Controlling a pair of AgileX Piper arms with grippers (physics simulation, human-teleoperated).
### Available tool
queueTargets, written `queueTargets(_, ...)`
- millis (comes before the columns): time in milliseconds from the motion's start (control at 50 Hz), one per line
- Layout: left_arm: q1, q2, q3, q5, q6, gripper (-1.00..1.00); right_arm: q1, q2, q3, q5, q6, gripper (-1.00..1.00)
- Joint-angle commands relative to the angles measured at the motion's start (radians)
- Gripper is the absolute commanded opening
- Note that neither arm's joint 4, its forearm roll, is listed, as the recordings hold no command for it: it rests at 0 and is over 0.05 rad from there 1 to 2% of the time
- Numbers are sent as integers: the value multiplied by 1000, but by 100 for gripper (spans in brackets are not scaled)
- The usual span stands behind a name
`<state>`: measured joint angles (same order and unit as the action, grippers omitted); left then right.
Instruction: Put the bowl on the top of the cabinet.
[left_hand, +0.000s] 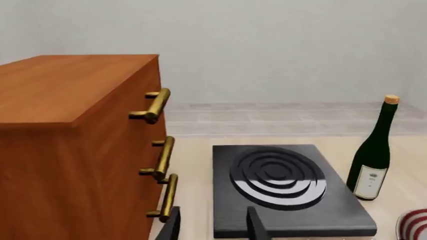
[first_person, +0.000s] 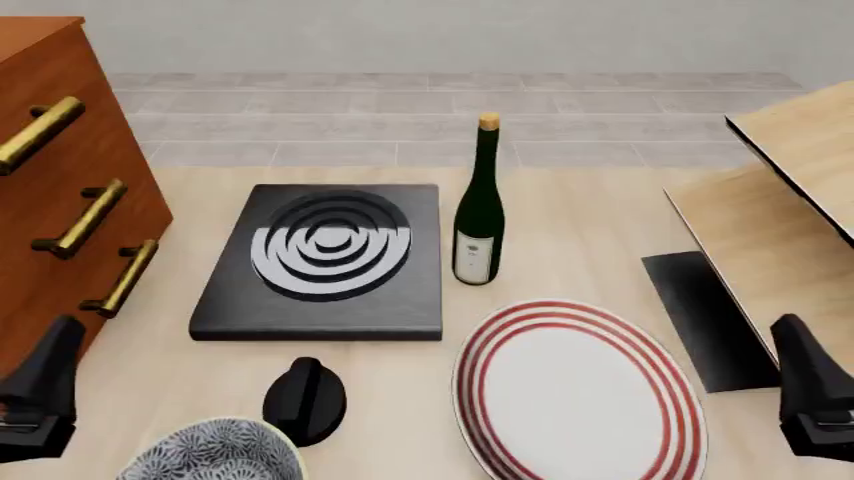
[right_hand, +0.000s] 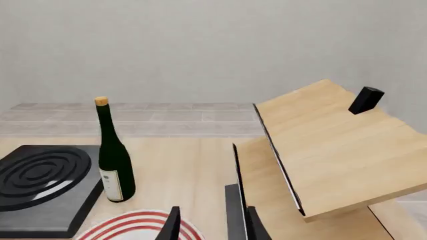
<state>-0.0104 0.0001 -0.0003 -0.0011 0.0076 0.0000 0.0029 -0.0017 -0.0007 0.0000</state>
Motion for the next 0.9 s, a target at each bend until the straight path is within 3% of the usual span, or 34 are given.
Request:
queueTargets(20, -34, 0, 0, 5, 18, 100, 0, 5, -3, -1, 0, 100)
queueTargets(240, -59, 5, -3, 29, 4, 100, 0, 5, -3, -1, 0, 100)
queueTargets(520, -88, 23, -79, 134, -11, 100, 0, 5, -3, -1, 0, 100)
queueTargets(740, -126, 1, -204, 393, -11, 100, 0, 5, -3, -1, 0, 100)
queueTargets(900, -136, 0, -288, 516, 23, 100, 0, 5, -3, -1, 0, 100)
